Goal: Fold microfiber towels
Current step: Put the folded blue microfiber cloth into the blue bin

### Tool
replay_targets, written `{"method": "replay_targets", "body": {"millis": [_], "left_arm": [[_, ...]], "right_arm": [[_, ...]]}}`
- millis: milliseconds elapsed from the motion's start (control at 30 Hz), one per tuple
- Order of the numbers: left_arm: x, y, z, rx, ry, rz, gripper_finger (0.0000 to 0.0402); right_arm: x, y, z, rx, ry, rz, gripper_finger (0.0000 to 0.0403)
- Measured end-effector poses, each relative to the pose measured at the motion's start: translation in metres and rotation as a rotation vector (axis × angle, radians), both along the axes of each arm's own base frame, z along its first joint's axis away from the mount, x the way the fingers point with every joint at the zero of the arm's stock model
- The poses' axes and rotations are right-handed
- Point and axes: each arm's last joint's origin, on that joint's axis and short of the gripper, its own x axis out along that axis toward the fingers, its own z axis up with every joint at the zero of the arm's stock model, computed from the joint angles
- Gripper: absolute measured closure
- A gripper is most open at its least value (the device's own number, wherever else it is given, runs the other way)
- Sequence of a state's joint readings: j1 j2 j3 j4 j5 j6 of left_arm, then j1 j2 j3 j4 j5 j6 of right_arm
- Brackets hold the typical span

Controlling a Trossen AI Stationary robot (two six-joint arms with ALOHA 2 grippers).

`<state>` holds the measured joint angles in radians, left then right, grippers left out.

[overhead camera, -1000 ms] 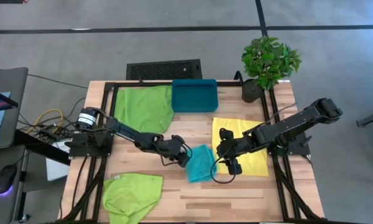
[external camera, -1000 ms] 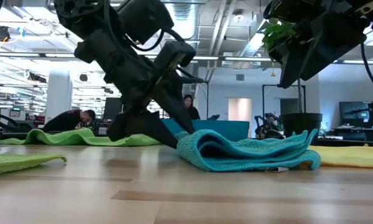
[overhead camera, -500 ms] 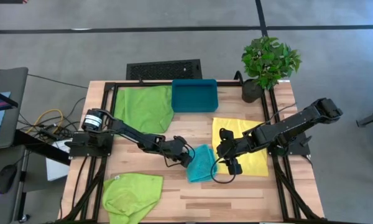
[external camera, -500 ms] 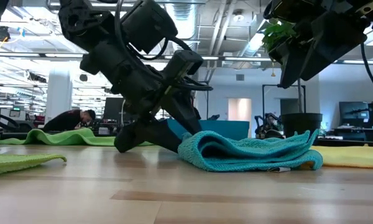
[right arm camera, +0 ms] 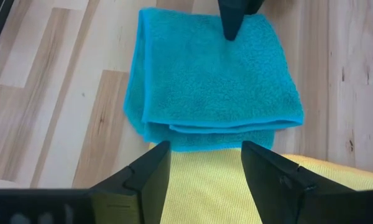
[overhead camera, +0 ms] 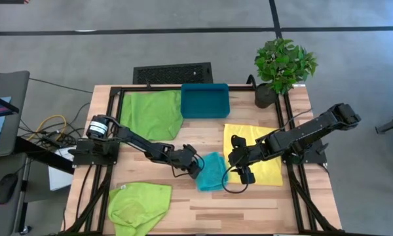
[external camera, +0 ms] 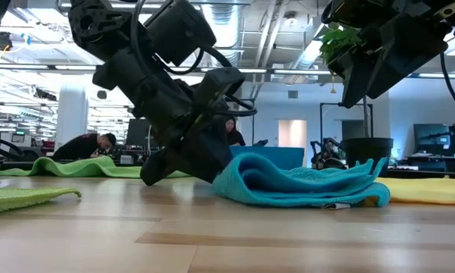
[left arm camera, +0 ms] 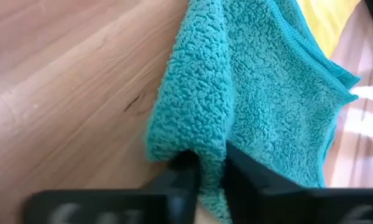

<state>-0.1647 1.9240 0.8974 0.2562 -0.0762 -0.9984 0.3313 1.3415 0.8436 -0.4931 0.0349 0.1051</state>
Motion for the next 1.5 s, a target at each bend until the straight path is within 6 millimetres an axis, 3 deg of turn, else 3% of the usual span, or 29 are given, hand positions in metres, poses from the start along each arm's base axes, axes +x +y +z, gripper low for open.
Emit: {"method": "replay_targets", "body": {"millis": [167,533,967,1500], "left_arm": [[0.0,0.0,0.0,0.025,0.0,-0.019,0.0396],[-0.003,0.016,0.017,0.144,-0.022,-0.079,0.04],[0.006,0.079,0.031,0.373,-0.049,-0.104,0.0401],[0.028,0.159,0.086,0.599,-0.011,-0.099,0.0401]], "right_arm": [[0.0,0.0,0.0,0.0,0.0,0.0,0.0182],[0.0,0.0,0.0,-0.008,-0.003,-0.006,0.0182],[0.001,-0.003,0.0,-0.083,-0.028,-0.057,0.0182],[0.002,-0.009,0.002,-0.254,-0.092,-0.205,0.0182]]}}
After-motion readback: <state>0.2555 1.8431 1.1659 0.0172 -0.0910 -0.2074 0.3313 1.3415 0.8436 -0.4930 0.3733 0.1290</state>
